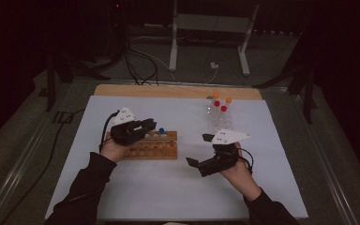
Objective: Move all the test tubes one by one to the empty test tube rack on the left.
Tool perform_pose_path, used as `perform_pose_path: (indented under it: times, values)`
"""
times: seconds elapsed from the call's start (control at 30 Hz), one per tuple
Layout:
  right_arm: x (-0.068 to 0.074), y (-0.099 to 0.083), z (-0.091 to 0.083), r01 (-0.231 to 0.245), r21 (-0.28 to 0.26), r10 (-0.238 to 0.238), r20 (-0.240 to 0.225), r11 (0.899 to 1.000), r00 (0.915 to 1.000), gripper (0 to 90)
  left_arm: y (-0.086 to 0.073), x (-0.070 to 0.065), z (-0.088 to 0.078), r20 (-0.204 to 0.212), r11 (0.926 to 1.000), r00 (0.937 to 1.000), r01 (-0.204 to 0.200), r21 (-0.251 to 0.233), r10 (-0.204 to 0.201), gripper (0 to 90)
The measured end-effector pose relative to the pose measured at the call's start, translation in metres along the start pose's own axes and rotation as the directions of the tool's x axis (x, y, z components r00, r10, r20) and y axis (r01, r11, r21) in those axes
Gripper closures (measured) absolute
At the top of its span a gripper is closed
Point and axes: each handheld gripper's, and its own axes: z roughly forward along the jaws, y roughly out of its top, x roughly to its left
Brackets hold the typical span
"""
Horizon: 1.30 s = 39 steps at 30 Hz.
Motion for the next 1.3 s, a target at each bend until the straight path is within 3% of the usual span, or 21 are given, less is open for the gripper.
perform_pose_path:
  times: [0.13,0.57,1.0,1.13,1.2,1.3]
  values:
    - [0.0,0.0,-0.001,0.005,0.0,-0.005,-0.005,1.0,1.0,0.0,-0.007,0.0,0.005,-0.005,0.9995,1.0,-0.004,0.032,0.004,77.3]
    - [0.0,0.001,-0.001,0.004,0.0,-0.004,-0.003,1.0,1.0,0.0,-0.021,0.002,0.011,0.002,0.9992,0.9997,0.024,0.032,-0.024,77.0]
    - [-0.002,0.002,-0.004,0.005,-0.008,-0.005,0.005,1.0,1.0,0.0,-0.021,0.003,0.011,0.002,0.9986,0.9997,0.024,0.047,-0.024,75.8]
    - [-0.007,0.004,-0.01,0.007,-0.026,-0.006,0.033,1.0,0.9994,0.0,-0.018,0.004,0.008,0.011,0.9988,0.9997,0.02,0.044,-0.021,62.8]
    - [-0.012,0.006,-0.016,0.007,-0.041,-0.005,0.054,0.999,0.9985,0.0,-0.015,0.001,0.005,0.0,0.9995,1.0,0.001,0.03,-0.001,49.5]
    - [-0.022,0.008,-0.025,0.002,-0.062,0.003,0.091,0.998,0.9959,0.0,-0.009,0.001,-0.003,0.046,0.9998,0.9989,0.011,-0.017,-0.01,38.5]
